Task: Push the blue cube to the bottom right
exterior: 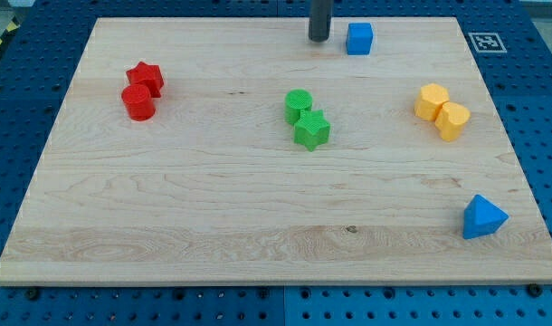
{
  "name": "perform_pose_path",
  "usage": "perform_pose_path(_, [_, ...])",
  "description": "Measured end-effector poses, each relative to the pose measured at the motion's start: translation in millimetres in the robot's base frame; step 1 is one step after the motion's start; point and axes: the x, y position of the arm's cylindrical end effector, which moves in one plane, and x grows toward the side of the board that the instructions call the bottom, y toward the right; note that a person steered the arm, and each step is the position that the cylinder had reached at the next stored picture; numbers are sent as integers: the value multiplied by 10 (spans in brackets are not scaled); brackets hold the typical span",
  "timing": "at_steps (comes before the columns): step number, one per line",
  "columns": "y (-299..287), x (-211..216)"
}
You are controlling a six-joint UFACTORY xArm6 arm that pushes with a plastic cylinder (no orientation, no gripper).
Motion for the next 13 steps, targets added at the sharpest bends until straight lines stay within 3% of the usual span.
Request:
perform_pose_path(2, [578,-197])
perform_pose_path(5, [635,25])
perform_pose_path(10, [618,1149])
perform_pose_path(13, [345,1468])
